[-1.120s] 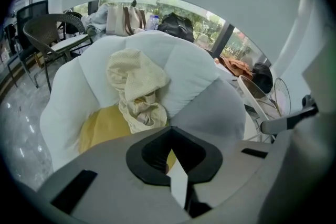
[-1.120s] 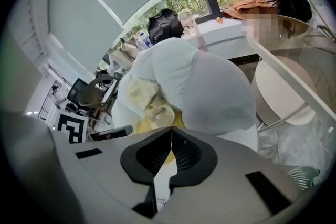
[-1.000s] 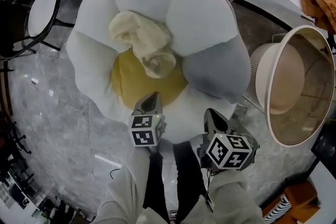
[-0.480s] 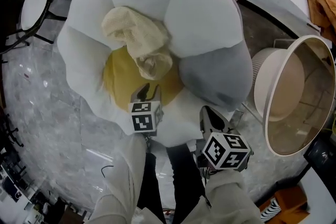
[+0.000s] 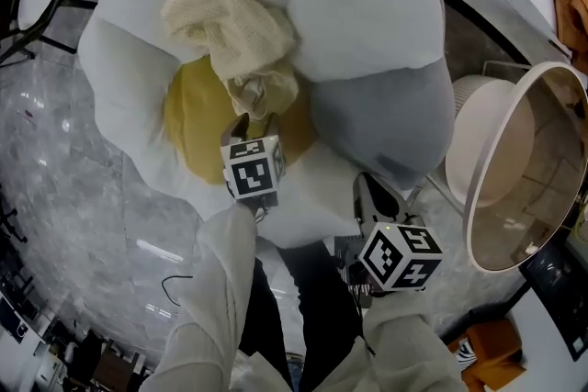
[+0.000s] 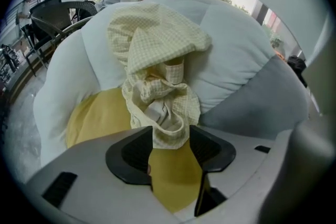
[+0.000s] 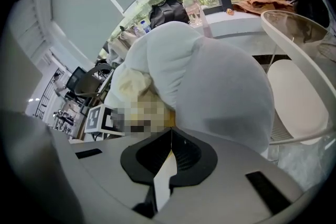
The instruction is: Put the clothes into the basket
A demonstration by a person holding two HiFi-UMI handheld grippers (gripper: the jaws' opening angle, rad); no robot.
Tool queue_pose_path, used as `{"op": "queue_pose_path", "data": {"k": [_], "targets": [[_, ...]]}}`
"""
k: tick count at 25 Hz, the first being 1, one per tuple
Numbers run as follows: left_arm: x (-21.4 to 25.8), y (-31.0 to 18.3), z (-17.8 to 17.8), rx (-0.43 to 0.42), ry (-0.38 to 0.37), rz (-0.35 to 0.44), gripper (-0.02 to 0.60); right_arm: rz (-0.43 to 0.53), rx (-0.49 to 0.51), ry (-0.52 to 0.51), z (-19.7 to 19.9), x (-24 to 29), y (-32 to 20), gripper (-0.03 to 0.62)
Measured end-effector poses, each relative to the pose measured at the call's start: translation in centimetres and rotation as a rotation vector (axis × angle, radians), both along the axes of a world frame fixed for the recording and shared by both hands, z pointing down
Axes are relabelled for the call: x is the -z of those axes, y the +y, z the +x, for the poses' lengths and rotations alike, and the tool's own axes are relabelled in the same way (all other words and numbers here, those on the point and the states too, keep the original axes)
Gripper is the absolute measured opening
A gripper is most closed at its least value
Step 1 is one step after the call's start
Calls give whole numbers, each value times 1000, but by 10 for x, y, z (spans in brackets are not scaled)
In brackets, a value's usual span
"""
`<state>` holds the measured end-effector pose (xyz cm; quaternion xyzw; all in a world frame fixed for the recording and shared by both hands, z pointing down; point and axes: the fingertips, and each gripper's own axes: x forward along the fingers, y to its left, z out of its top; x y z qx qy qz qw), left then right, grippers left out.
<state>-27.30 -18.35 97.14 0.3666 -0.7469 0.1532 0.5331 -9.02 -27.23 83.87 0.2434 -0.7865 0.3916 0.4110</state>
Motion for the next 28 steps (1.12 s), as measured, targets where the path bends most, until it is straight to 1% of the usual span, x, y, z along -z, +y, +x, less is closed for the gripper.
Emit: {"op": "queue_pose_path", "data": {"k": [4, 6, 9, 16, 22, 25, 28], "targets": [[-9, -2, 6, -28, 37, -5, 221, -8, 8, 18, 4, -5, 5, 25], [-11, -2, 6, -32, 40, -5, 213, -12, 19, 23, 5, -5, 8, 25], [-14, 0, 1, -23, 22, -15, 145, -13, 41, 32, 5, -5, 13, 25], [-13, 3, 0, -12, 16, -4, 110, -16, 55, 49, 9, -4, 23, 25], [-4, 8, 4, -43, 33, 1, 52, -18, 51, 47, 7, 3, 34, 25], [3, 10, 2, -57, 29, 3, 38, -14, 36, 44, 8, 8, 37, 25], [9, 12, 3, -70, 40, 18, 32, -13, 19, 46, 13, 13, 42, 25]]}}
